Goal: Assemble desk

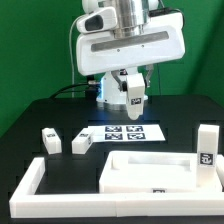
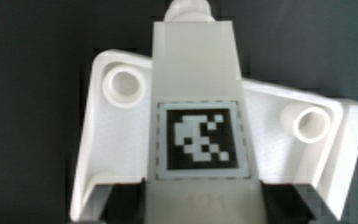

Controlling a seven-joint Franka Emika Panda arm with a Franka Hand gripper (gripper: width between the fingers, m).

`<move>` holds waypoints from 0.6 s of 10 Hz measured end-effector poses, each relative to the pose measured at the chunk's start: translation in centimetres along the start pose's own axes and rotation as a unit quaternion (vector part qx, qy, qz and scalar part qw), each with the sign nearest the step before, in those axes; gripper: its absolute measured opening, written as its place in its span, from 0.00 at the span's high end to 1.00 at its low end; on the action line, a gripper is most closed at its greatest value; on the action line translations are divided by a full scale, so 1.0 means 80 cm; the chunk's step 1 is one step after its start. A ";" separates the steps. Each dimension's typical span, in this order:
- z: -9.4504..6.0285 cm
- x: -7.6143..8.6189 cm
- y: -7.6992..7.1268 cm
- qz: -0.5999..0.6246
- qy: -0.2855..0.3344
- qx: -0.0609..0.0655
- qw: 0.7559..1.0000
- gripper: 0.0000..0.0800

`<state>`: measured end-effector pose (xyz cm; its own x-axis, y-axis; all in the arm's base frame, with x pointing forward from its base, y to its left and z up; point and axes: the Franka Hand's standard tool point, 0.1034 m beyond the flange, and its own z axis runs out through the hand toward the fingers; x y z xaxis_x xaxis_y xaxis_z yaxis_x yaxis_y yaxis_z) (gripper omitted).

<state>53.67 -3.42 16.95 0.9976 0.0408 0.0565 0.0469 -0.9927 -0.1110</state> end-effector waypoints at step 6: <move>-0.019 0.058 0.051 -0.021 0.177 -0.069 0.982 0.64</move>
Offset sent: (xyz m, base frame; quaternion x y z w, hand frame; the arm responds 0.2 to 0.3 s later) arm 0.0586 -0.0127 0.0286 0.0121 0.1545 -0.0323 0.9874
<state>58.42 -7.49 18.29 0.9136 0.0648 0.4013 0.0567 -0.9979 0.0321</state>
